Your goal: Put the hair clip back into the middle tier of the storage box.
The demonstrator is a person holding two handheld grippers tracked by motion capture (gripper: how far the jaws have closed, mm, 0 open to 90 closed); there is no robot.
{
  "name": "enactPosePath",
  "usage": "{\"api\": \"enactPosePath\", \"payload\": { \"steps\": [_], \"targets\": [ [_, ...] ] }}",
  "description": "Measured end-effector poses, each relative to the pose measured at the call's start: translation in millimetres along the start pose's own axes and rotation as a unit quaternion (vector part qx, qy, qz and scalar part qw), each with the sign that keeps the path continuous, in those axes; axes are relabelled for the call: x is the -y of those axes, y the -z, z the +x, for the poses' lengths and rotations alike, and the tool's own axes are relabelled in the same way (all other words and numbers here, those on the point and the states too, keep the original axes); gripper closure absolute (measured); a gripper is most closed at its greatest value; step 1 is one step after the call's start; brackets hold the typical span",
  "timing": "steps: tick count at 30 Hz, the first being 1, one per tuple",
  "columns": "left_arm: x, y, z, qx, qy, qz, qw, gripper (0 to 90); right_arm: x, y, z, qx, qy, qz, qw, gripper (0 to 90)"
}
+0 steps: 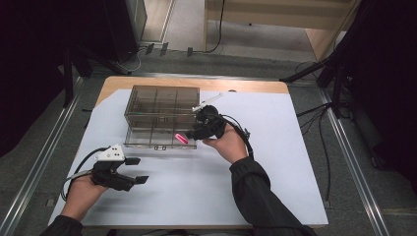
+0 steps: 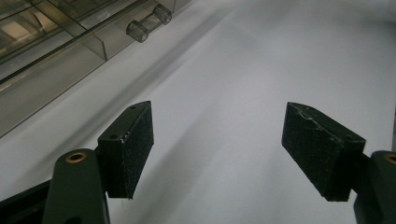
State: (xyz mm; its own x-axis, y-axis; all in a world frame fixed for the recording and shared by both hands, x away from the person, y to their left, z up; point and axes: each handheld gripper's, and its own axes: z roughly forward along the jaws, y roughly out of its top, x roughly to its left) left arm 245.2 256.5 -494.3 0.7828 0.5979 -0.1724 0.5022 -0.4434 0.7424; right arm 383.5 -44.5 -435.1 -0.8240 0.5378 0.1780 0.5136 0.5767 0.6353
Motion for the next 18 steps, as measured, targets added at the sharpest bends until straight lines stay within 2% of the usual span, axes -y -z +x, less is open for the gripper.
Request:
{"api": "enactPosePath", "payload": {
  "steps": [8, 10, 15, 18],
  "targets": [
    [-1.9, -2.6, -0.5, 0.003, -0.002, 0.009, 0.9999, 25.9, 7.8, 11.6, -2.0, 0.003, 0.004, -0.010, 0.9999, 54.9],
    [-2.4, -2.9, -0.1, 0.005, -0.003, 0.009, 0.9999, 25.9, 10.0, 14.2, -3.0, 0.005, 0.006, -0.011, 0.9999, 54.9],
    [-5.9, -1.7, 0.4, 0.019, 0.005, -0.012, 0.9997, 25.7, 15.7, 22.2, -7.0, 0.009, 0.002, -0.020, 0.9998, 54.3],
    [-5.2, -3.2, 2.4, 0.013, 0.002, -0.004, 0.9999, 25.6, 20.1, 27.5, -9.9, 0.012, -0.003, -0.024, 0.9996, 53.9]
  ]
}}
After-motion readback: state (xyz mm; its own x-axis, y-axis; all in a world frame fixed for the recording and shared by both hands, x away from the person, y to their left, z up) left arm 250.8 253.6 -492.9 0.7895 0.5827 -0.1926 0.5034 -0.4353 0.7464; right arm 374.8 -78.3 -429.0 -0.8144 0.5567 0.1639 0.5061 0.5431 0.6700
